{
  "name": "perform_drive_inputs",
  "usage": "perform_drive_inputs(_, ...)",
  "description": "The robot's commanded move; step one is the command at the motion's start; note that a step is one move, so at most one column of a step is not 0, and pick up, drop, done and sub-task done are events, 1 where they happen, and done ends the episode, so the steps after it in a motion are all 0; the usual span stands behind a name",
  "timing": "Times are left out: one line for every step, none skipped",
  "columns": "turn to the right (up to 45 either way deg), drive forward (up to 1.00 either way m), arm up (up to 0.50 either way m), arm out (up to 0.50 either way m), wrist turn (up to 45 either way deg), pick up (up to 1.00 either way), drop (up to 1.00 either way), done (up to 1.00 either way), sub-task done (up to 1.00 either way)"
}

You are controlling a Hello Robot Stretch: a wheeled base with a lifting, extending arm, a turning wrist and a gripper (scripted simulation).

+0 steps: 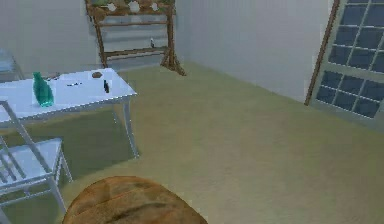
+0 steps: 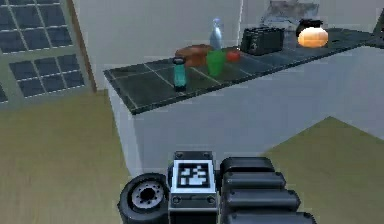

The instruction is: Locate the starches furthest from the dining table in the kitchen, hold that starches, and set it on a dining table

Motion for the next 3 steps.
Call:
perform_drive_inputs(0.0,1.0,0.0,0.0,0.0,0.0,0.0,0.0,0.0)
perform_drive_inputs(3.0,0.0,0.0,0.0,0.0,0.0,0.0,0.0,0.0)
perform_drive_inputs(0.0,0.8,0.0,0.0,0.0,0.0,0.0,0.0,0.0)
